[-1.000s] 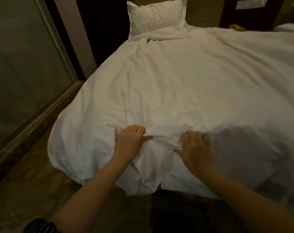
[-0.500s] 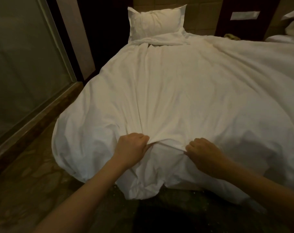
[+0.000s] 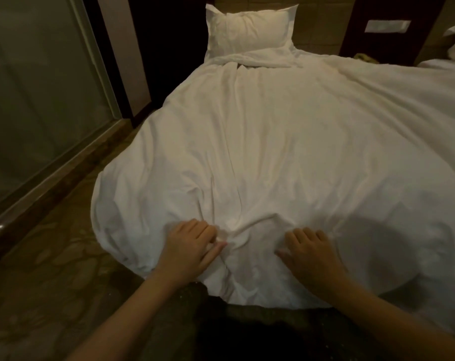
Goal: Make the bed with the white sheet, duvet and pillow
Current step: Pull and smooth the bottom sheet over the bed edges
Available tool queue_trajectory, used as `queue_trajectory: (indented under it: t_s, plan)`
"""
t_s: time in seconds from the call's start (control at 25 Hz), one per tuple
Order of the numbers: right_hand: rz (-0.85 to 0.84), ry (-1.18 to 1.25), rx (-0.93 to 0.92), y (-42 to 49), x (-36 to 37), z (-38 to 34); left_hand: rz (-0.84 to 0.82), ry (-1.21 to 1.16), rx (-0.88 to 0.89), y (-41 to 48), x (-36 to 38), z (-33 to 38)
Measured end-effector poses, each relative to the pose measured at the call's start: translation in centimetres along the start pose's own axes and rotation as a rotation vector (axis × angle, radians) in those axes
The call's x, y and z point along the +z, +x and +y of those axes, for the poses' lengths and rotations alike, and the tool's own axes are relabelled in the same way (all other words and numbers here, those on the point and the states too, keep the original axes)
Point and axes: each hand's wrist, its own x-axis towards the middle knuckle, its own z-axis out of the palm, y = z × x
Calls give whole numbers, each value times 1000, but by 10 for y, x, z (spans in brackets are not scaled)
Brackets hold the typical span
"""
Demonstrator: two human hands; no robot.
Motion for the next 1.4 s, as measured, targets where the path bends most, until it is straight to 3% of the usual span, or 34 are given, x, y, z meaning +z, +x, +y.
queue_trajectory:
  t_s: [0.32,0.56,0.68,0.76,0.88,1.12,1.24,1.4]
  plan:
    - [-123,168,-48,29,-12,-77,-238,138,-309,-56,-49,-29]
    - [-246,305,25,40,2,-131,-401,246,-743,-93,-60,-23]
    - [-273,265,77,46,19,-132,-572,247,-963,-82,-45,-17]
    - [-278,226,93,54,29,-122,-588,250,-1032,-72,-32,-18]
    - [-287,203,71,57,45,-116,-522,318,-977,-60,-14,-31]
    - [-253,476,-107,52,51,-119,-304,262,-521,-87,-18,-55]
    - [-382,496,-171,51,27,-129,-296,189,-438,-111,-41,-64]
    - [-537,693,-100,52,-27,-153,-243,23,-390,-113,-88,-72]
